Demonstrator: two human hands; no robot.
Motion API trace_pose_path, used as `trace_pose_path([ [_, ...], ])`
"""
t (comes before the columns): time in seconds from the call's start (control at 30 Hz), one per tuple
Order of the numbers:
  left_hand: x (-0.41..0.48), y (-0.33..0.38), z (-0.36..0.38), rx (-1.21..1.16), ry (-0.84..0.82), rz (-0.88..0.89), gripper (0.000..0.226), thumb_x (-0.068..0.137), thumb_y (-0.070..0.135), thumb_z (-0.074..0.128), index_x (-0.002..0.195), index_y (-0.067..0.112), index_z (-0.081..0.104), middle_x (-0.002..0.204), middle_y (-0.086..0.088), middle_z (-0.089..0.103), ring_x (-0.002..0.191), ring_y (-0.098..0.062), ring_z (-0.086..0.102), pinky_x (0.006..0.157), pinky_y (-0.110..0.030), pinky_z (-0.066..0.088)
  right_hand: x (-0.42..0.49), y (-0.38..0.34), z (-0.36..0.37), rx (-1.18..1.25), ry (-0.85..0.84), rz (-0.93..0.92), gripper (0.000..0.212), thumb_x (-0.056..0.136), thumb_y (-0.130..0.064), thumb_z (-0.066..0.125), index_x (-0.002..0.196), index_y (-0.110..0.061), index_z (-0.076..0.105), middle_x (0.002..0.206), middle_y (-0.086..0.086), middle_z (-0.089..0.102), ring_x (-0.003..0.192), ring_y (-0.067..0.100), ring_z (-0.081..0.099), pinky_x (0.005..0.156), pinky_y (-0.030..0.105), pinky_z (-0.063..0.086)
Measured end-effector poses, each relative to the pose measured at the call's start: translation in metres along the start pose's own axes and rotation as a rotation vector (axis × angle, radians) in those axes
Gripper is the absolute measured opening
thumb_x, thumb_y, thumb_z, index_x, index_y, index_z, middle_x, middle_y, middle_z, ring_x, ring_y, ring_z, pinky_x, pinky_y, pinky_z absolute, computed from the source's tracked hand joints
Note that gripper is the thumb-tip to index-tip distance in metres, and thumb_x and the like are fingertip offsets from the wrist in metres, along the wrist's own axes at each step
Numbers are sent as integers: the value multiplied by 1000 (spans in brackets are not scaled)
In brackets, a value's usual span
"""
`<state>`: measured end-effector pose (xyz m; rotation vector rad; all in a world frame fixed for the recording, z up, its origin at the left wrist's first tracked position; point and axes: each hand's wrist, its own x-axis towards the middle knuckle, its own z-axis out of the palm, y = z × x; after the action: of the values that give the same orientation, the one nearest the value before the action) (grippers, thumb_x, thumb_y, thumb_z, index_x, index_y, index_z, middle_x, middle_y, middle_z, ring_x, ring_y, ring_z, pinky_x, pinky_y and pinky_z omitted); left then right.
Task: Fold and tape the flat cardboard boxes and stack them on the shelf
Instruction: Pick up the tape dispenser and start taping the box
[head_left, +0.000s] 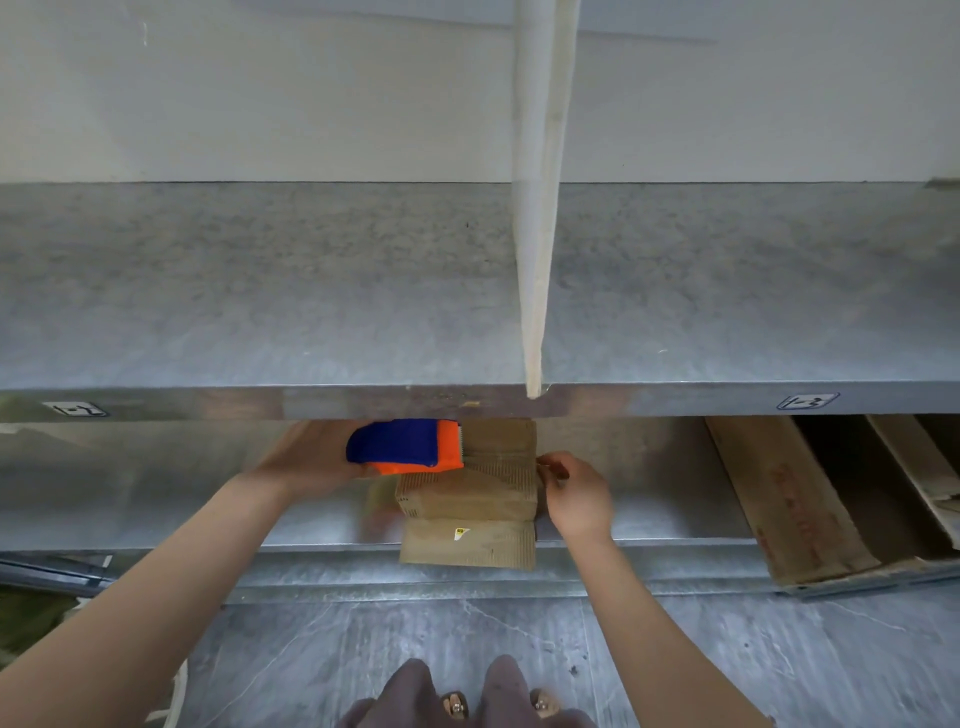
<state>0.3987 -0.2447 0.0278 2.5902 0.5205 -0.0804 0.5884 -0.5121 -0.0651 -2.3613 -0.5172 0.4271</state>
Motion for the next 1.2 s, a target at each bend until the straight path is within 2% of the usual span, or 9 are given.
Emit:
trace_pose_path([
  [0.13, -5, -4, -1, -9, 13, -12, 54, 75, 54, 73, 123, 50, 49, 112, 29, 59, 99, 3, 58, 83, -28, 53, -14, -10, -4, 184, -176, -51, 52, 89, -4, 49, 132, -34, 55, 108, -12, 69, 100, 10, 66, 82, 15, 48],
  [0.2, -8, -7, 0, -8, 8, -47, 59, 74, 53, 74, 126, 52, 46, 116, 29, 59, 101, 1, 58, 84, -28, 52, -14, -13, -8, 376, -261, 15, 67, 87, -7, 54, 143, -40, 39, 114, -14, 64, 104, 8, 63, 90, 26, 52],
  [0.27, -9, -9, 1, 11, 10, -83, 64, 74, 51, 74, 130, 51, 44, 120, 26, 59, 103, -3, 58, 84, -27, 49, -8, -18, -13, 459, -365, 20, 73, 84, -13, 61, 147, -39, 35, 131, -13, 58, 113, 10, 60, 98, 35, 51],
  [0.4, -6, -7, 2, 18, 15, -66, 65, 75, 46, 75, 132, 51, 44, 120, 26, 58, 103, -3, 56, 82, -25, 45, 1, -30, -9, 143, -427, -82, 94, 71, -52, 78, 149, -43, 27, 150, -18, 35, 133, 7, 41, 110, 29, 36],
  [0.53, -6, -10, 1, -88, -17, -27, 58, 75, 42, 75, 124, 54, 48, 112, 33, 58, 100, 6, 57, 84, -21, 48, 0, -28, 4, 165, -316, -60, 94, 69, -40, 85, 147, -37, 34, 145, -12, 46, 129, 9, 46, 100, 19, 38],
  [0.8, -15, -26, -3, -204, 10, -10, 63, 73, 31, 80, 123, 54, 50, 111, 38, 56, 104, 15, 52, 85, -13, 44, -6, -37, 17, 173, -292, -15, 92, 68, -32, 86, 146, -34, 38, 141, -13, 50, 128, 9, 48, 100, 20, 39],
  [0.97, -20, -36, -8, -214, 35, -6, 64, 72, 25, 81, 122, 54, 53, 101, 51, 50, 102, 24, 48, 75, 1, 40, -17, -39, 27, 195, -293, 53, 90, 72, -29, 83, 147, -42, 34, 136, -17, 54, 120, 5, 53, 91, 12, 38],
  [1.07, -22, -41, -11, -206, 4, -17, 66, 73, 31, 80, 120, 63, 46, 111, 42, 53, 105, 20, 49, 76, -5, 42, -16, -41, 29, 204, -315, 97, 92, 73, -28, 83, 148, -43, 31, 137, -17, 53, 114, 2, 53, 88, 11, 39],
  [1.2, -35, -52, -11, -180, -10, -22, 70, 71, 42, 81, 120, 70, 40, 118, 41, 41, 110, 23, 35, 85, -9, 35, -13, -42, 28, 181, -331, 121, 92, 73, -31, 83, 147, -45, 31, 136, -18, 55, 108, 1, 53, 86, 12, 38],
])
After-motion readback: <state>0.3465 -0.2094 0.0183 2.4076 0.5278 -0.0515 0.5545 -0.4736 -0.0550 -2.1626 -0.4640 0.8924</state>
